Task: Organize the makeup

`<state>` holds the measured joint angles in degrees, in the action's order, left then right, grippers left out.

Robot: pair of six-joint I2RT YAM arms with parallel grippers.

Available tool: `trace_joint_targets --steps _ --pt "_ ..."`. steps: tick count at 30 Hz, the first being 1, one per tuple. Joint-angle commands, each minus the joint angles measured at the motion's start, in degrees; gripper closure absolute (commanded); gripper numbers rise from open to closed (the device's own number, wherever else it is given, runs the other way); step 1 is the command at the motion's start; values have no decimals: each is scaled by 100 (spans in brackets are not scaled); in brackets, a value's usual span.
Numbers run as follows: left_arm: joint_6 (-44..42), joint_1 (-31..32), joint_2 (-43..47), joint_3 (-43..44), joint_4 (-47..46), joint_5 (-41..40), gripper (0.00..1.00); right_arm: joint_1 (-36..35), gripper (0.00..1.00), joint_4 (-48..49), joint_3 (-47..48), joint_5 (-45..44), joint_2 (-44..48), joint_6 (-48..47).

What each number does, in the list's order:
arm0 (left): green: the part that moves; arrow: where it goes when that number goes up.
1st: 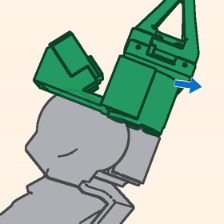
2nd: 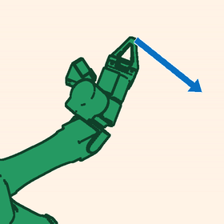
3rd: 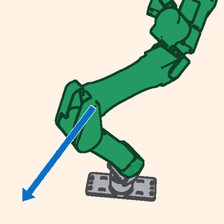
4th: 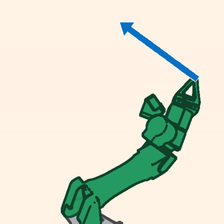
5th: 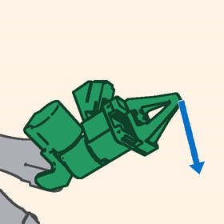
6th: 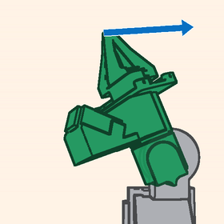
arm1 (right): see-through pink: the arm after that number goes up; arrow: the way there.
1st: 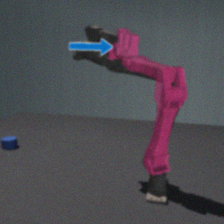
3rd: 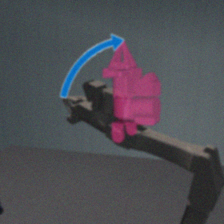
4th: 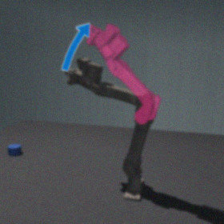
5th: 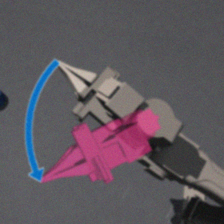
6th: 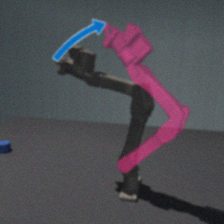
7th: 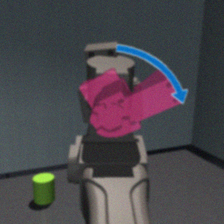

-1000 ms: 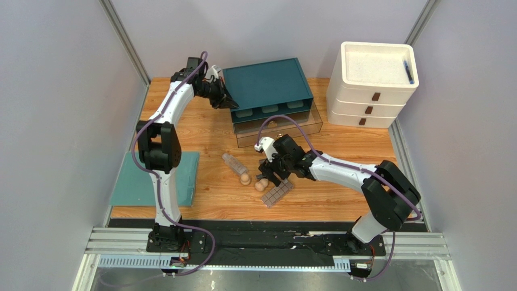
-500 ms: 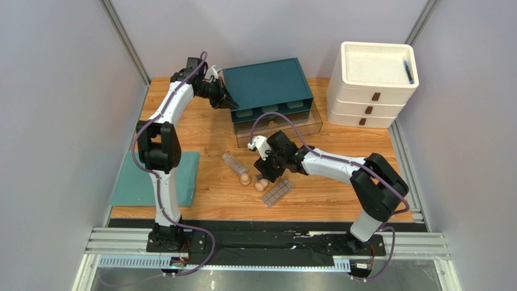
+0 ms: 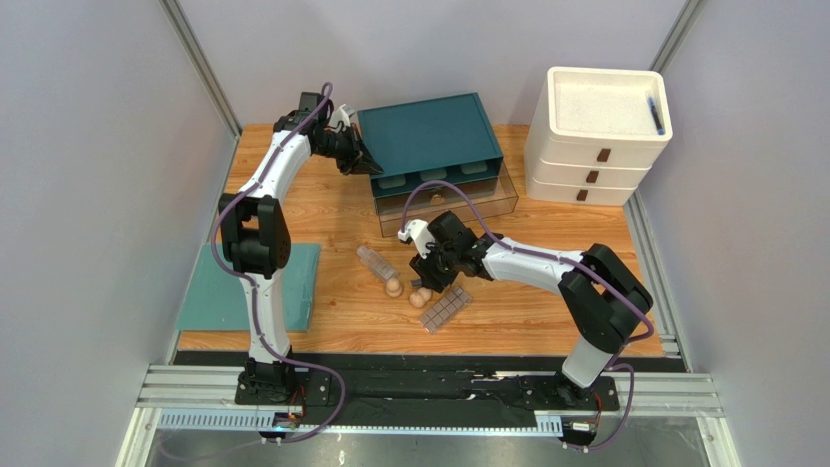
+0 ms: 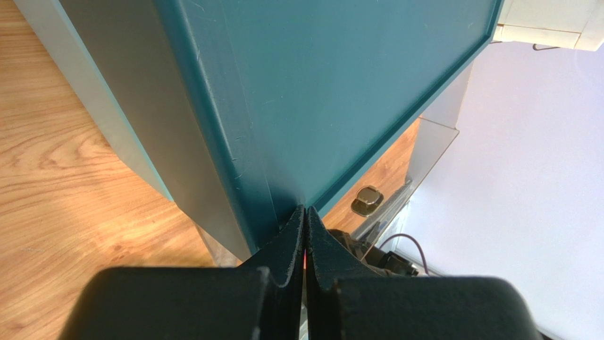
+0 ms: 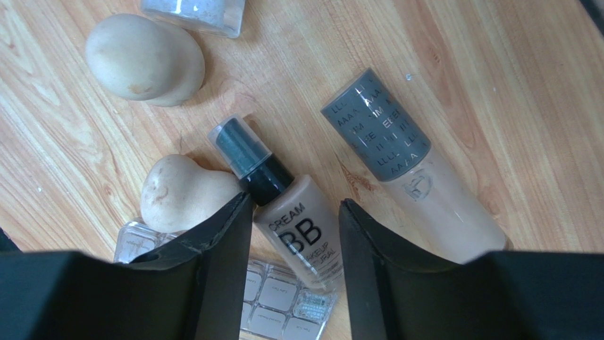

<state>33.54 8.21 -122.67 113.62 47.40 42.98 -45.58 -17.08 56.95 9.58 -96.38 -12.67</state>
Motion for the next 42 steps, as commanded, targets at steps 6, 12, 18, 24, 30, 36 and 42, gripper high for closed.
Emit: trace_joint_targets --steps 6,12,18,24,30,36,42 --pt "-207 -12 112 -147 323 -238 100 -12 55 -208 466 -308 -733 212" --pt "-216 -12 138 -139 332 -246 100 -12 70 -146 414 -598 -795 238" --pt "-216 -21 121 -139 340 -246 100 -12 89 -102 335 -914 -760 273" --pt "-234 -21 103 -139 340 -229 100 -12 100 56 176 -1283 -540 309" --pt "-260 -30 94 -121 375 -238 100 -12 100 -111 185 -1214 -198 396" --pt "-278 -30 68 -121 384 -229 100 -12 100 -471 317 -1065 409 397" --pt "-313 -30 50 -113 420 -229 100 -21 100 -753 571 -635 1217 309"
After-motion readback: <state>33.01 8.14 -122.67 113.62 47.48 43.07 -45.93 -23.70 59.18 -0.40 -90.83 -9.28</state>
